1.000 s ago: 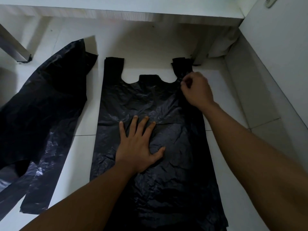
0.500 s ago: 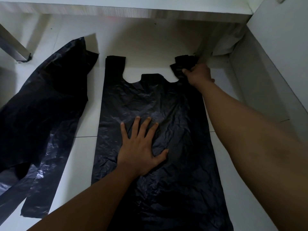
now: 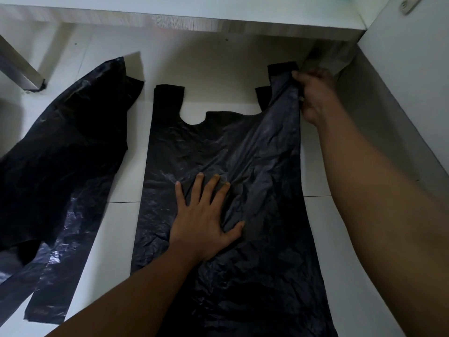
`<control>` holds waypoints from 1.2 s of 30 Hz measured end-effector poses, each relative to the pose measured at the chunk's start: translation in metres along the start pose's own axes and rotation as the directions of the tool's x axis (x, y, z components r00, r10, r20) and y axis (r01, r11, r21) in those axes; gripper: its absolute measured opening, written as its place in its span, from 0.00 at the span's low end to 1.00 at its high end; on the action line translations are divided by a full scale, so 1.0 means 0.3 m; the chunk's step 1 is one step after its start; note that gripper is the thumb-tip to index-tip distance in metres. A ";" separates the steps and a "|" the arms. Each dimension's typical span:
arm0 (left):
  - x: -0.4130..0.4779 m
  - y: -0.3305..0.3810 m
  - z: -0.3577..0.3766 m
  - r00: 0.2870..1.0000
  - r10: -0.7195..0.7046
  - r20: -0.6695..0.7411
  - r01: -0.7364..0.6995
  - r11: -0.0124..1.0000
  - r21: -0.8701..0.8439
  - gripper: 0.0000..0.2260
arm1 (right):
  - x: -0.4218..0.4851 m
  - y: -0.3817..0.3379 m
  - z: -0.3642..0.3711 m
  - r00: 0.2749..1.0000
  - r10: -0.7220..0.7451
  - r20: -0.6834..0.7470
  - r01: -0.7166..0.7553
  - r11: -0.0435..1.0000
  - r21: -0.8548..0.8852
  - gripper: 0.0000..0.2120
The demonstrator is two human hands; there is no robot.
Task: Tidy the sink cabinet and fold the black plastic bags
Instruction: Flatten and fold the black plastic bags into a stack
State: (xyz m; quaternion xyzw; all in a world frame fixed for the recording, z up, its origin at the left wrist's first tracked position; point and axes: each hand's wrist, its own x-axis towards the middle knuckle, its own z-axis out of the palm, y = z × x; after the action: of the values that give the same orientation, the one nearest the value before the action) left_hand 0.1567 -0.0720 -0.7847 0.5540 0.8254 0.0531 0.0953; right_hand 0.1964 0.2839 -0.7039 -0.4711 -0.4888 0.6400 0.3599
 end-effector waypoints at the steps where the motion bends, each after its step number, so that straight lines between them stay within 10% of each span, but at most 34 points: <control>1: 0.000 0.000 0.000 1.000 0.000 -0.002 0.000 1.000 0.001 0.40 | 0.007 -0.009 0.006 0.999 -0.048 -0.021 0.049 0.999 0.019 0.17; 6: 0.000 0.001 -0.002 1.000 -0.001 -0.003 0.001 1.000 0.003 0.40 | 0.034 -0.006 0.042 0.967 -0.231 -0.106 0.199 0.948 -0.248 0.17; 12: 0.002 0.001 0.001 1.000 -0.002 -0.004 0.002 1.000 0.014 0.41 | -0.078 0.058 0.015 0.851 -0.525 -0.008 0.397 0.653 -0.645 0.06; 20: 0.000 0.001 0.004 1.000 -0.007 -0.010 0.007 0.999 0.033 0.41 | -0.214 0.283 -0.028 0.909 -0.191 0.371 0.391 0.077 -0.917 0.18; 24: 0.002 0.000 0.006 1.000 -0.009 -0.009 0.009 1.000 0.024 0.41 | -0.158 0.247 -0.012 0.944 -0.118 0.309 0.318 0.065 -0.946 0.27; 29: 0.001 0.001 0.008 1.000 -0.011 -0.029 0.012 1.000 0.009 0.41 | -0.305 0.220 0.033 0.828 -0.416 0.376 0.483 0.190 -0.855 0.17; 36: 0.000 0.003 0.010 1.000 -0.018 -0.024 0.019 0.999 0.030 0.44 | -0.552 0.404 -0.055 0.744 -0.251 0.619 0.629 -0.047 -0.776 0.19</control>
State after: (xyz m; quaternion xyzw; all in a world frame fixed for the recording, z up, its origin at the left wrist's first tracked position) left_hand 0.1580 -0.0717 -0.7875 0.5471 0.8322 0.0465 0.0775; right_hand 0.2612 0.1042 -0.7805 -0.2972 -0.9494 0.0677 0.0757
